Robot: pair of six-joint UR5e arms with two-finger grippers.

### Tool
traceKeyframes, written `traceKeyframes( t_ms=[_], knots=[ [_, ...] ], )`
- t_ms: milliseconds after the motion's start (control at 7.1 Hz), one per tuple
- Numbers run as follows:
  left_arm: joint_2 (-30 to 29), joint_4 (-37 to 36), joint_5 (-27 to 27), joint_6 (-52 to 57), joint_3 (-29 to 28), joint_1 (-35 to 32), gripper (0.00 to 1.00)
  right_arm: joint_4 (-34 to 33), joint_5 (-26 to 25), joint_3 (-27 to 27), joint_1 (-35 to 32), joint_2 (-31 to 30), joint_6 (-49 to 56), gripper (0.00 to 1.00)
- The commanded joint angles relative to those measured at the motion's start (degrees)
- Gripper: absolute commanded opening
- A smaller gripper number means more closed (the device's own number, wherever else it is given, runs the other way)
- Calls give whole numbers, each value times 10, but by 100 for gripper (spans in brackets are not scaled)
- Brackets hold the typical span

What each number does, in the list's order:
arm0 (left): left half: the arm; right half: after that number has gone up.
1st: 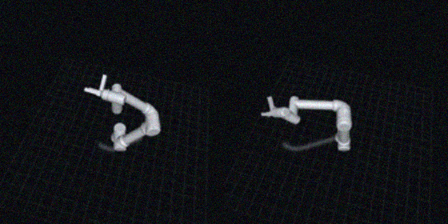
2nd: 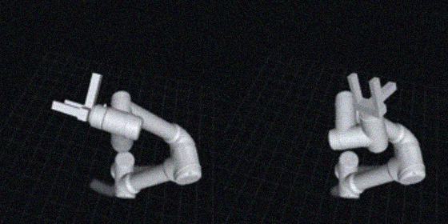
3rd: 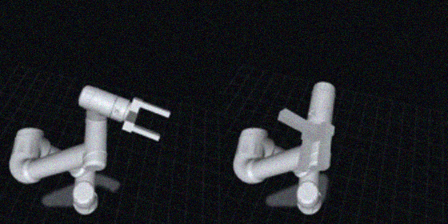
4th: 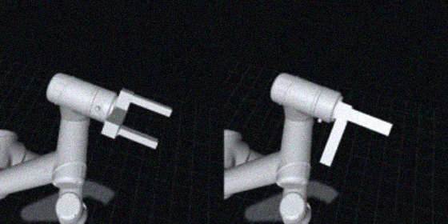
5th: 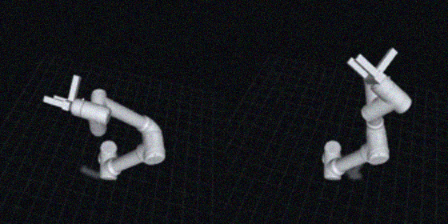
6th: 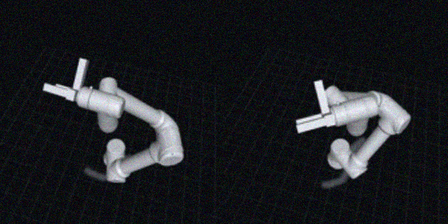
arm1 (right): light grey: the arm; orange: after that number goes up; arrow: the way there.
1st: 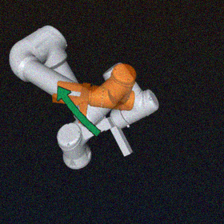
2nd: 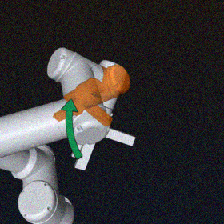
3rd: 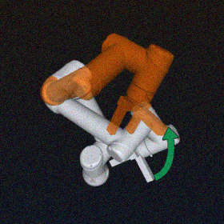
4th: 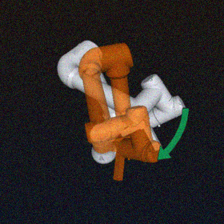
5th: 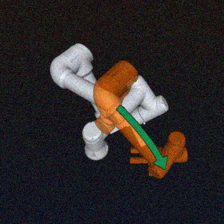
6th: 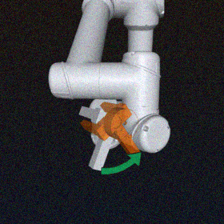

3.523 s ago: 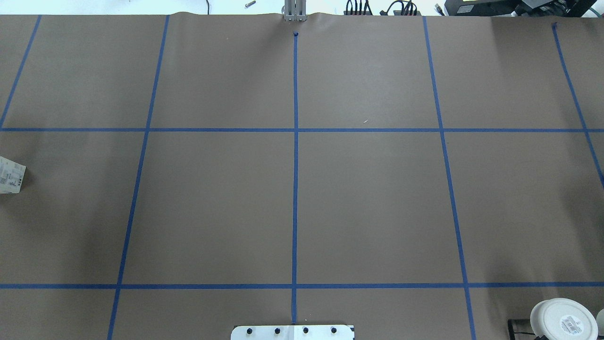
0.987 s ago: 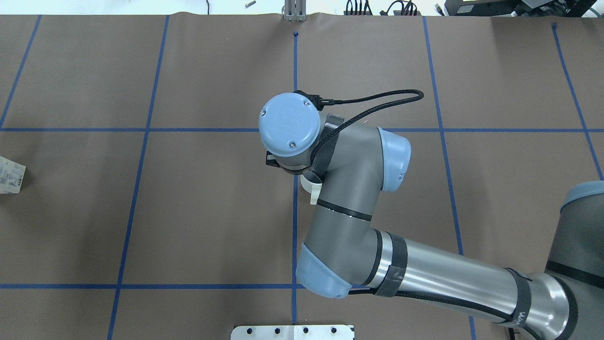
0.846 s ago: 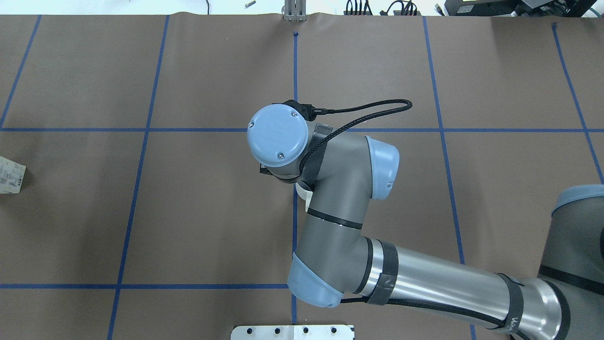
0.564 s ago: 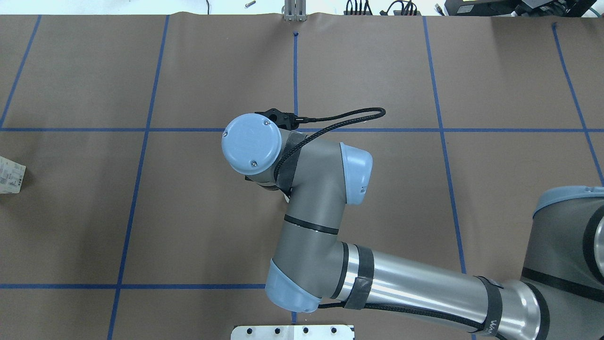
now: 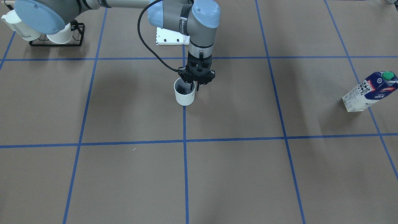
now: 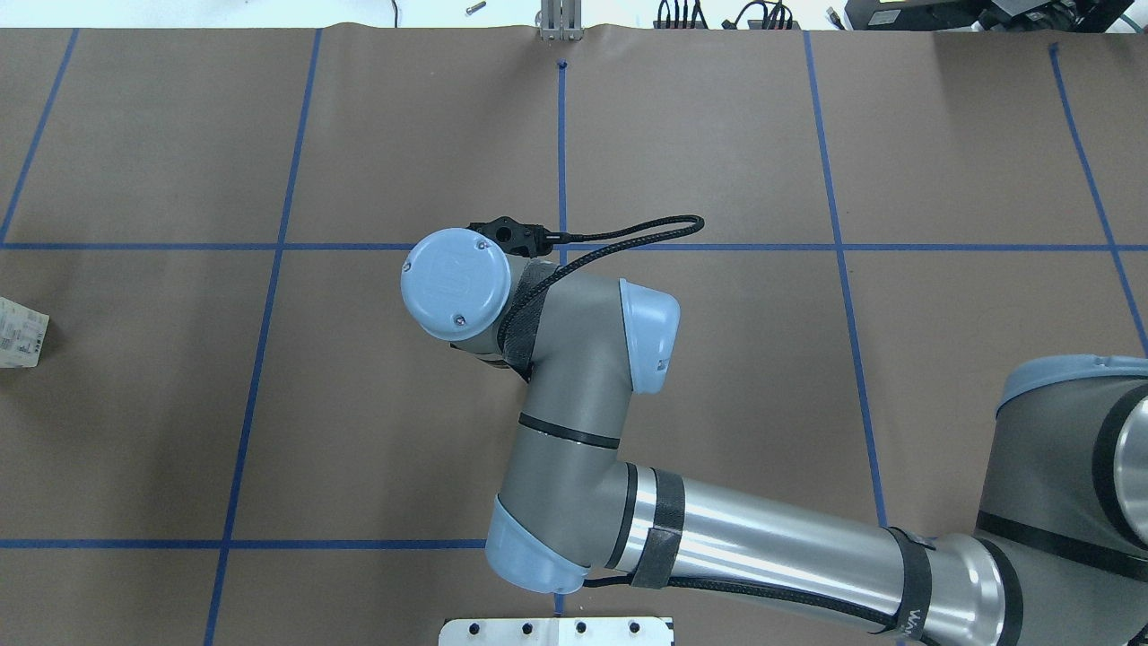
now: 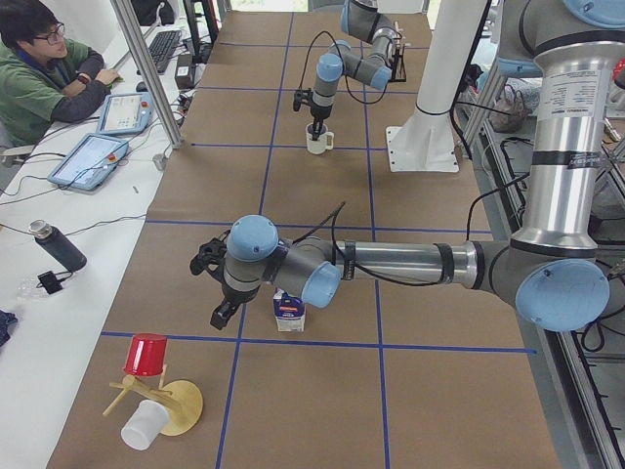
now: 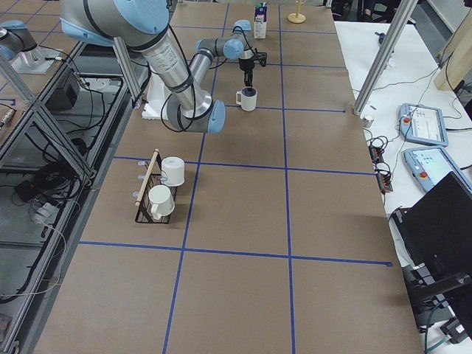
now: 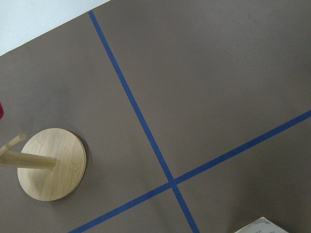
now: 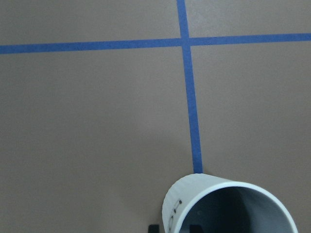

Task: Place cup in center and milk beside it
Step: 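Carry the white mug with the right gripper to the table's center square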

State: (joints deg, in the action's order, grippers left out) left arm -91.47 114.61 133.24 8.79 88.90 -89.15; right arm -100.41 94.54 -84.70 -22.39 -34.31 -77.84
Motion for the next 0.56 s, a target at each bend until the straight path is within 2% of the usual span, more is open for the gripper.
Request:
traceKeyframes(
  t_ms=[0,141,282,423],
  knots=[
    [1,0,0,0,0,0,98,0,-8,-10,-7,6,8,100],
    [1,1,0,3,0,0,98,-2,2,-23,-39,8,23,100],
    [2,16,-1,-1,0,0,98,-3,95,-24,-108,6,89,100],
    [3,18,-1,-17,1,1,98,-4,132,-26,-165,-7,137,100]
  ],
)
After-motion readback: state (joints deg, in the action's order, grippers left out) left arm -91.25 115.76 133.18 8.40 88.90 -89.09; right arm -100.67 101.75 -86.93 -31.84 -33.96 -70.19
